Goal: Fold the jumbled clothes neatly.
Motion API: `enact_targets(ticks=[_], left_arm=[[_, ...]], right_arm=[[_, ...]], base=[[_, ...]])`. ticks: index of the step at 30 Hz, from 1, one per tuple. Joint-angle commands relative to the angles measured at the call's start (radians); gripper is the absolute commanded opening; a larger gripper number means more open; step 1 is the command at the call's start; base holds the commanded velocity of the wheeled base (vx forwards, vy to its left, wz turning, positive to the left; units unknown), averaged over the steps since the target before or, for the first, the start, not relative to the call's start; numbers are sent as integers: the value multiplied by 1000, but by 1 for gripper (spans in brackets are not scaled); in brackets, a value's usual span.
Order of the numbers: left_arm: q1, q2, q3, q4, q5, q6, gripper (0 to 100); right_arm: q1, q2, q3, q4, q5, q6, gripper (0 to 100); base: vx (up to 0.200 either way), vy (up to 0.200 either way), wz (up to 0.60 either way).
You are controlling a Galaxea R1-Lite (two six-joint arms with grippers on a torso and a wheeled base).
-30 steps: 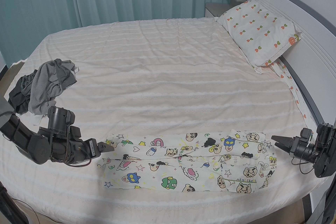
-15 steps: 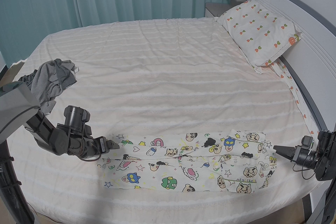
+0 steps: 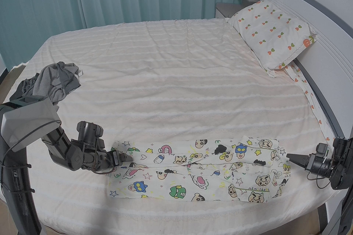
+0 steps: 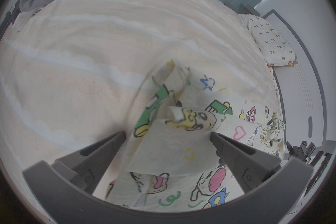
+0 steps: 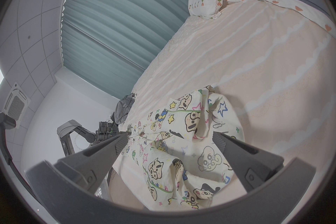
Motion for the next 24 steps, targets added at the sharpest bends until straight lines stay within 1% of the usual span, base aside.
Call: enact_targets(ticks=[1, 5, 10, 15, 17, 24], left_arm=[[-31, 10, 12, 5, -10, -21, 100], [-36, -48, 20, 11, -13, -41, 100], [-34, -77, 40, 14, -31, -41, 100], [-34, -65, 29, 14, -28, -41, 100], [-36, -37, 12, 9, -16, -39, 100], [-46, -30, 14, 11, -11, -61, 100]], right_arm=[[2, 19, 1, -13, 0, -12, 100], [3, 27, 1, -13, 0, -37, 100], [3, 29, 1, -13, 0, -37, 100], [5, 29, 2, -13, 0, -37, 100], [5, 29, 2, -13, 0, -37, 100], [5, 33, 1, -13, 0, -38, 100]], base=[[0, 0, 0], [0, 0, 0], [0, 0, 0], [0, 0, 0], [0, 0, 0], [0, 0, 0]])
